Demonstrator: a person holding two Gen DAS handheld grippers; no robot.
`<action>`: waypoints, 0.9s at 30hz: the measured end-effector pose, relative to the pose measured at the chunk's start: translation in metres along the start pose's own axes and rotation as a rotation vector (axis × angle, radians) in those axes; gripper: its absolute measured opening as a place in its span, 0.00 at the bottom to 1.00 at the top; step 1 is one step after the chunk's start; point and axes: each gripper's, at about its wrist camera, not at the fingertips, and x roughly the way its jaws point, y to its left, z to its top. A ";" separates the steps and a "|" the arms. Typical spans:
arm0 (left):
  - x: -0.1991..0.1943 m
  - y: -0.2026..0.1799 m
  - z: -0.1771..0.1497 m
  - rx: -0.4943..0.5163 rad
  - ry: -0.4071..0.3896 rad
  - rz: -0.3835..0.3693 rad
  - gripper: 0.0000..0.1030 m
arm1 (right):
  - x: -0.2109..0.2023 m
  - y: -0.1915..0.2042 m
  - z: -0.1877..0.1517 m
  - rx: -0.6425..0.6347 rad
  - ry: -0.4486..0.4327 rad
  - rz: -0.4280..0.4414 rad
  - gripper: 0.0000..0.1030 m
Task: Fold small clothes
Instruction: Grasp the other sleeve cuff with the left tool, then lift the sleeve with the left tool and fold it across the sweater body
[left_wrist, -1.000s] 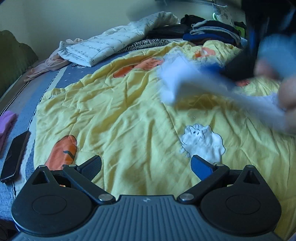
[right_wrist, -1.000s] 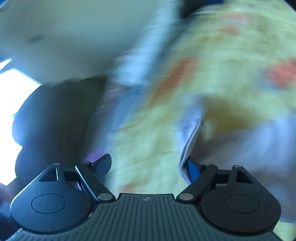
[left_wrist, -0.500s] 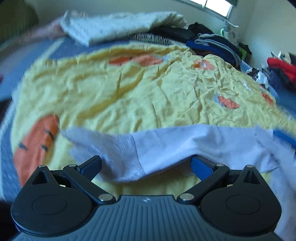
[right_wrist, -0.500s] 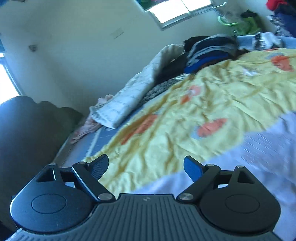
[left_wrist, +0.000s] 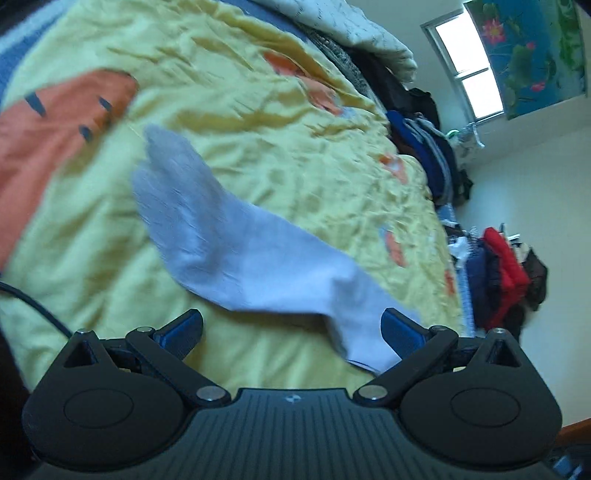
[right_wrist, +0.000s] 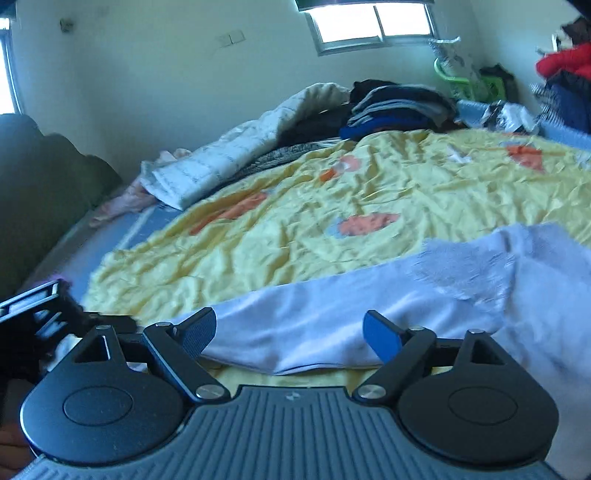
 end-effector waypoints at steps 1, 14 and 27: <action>0.003 -0.002 -0.001 -0.014 0.002 -0.017 1.00 | -0.001 -0.001 0.001 0.016 -0.002 0.011 0.86; 0.031 0.016 0.021 -0.192 -0.181 -0.049 0.57 | -0.021 -0.014 -0.011 0.052 -0.022 -0.048 0.87; 0.039 -0.033 0.020 0.241 -0.304 0.115 0.06 | -0.051 -0.052 -0.026 0.045 -0.057 -0.211 0.87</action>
